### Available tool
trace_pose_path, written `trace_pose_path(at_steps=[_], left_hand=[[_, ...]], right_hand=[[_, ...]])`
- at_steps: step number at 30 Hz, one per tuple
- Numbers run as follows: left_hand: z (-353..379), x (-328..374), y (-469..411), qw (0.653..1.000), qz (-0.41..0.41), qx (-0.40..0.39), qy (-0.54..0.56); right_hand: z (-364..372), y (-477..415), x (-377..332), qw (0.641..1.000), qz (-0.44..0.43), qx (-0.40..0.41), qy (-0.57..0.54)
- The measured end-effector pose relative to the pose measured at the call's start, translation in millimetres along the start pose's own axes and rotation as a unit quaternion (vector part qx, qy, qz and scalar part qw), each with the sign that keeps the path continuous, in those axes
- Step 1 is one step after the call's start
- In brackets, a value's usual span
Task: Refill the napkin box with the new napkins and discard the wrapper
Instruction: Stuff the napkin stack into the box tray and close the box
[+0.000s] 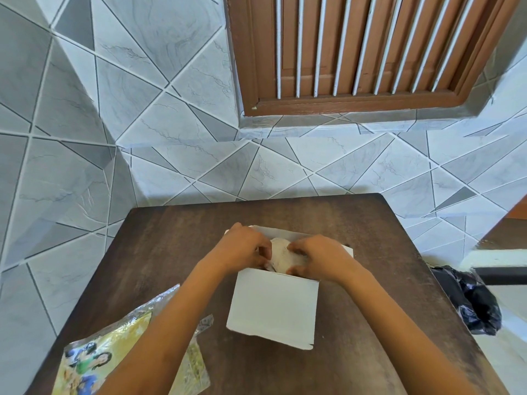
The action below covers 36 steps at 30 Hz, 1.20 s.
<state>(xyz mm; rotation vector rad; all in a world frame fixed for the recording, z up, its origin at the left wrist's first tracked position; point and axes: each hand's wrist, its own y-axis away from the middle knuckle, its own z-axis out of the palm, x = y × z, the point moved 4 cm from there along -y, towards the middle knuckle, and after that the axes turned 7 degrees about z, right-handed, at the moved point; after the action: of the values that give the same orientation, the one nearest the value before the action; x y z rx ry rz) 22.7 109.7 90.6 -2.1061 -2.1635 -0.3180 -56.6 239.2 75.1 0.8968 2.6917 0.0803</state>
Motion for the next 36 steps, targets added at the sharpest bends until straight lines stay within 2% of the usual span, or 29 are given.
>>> trace_pose_path(at_steps=[5,9,11,15,20,28,32,34,36], left_hand=[[13,5,-9,0.995,0.003,-0.065,-0.076],[12,3,-6,0.993,0.004,-0.106,-0.047],[5,-2,-6,0.996,-0.007,-0.088,-0.031],[-9,-9,-8,0.999,-0.009,-0.008,-0.046],[2,-13,-14,0.992,-0.025,-0.064,-0.104],[10,-11,-5,0.986,-0.045,-0.076,-0.144],[-9,-12,2,0.995,-0.058,-0.026,-0.074],[-20,-17,4,0.996,-0.057,0.030,-0.058],[-24,-23,4,0.995,-0.067,0.062,-0.047]], right_hand=[[5,1,-4,0.997,-0.002,0.033,0.065],[3,8,-2,0.999,-0.003,0.024,0.033],[-3,14,2,1.000,0.008,0.020,0.004],[-12,17,4,0.998,0.022,-0.020,0.053],[-3,10,1,0.994,0.014,-0.041,0.104],[-6,6,1,0.992,0.023,-0.010,0.120],[-13,11,8,1.000,0.017,0.000,0.026],[-23,15,14,0.998,0.036,0.059,0.002],[-27,18,20,0.990,0.089,0.104,0.029]])
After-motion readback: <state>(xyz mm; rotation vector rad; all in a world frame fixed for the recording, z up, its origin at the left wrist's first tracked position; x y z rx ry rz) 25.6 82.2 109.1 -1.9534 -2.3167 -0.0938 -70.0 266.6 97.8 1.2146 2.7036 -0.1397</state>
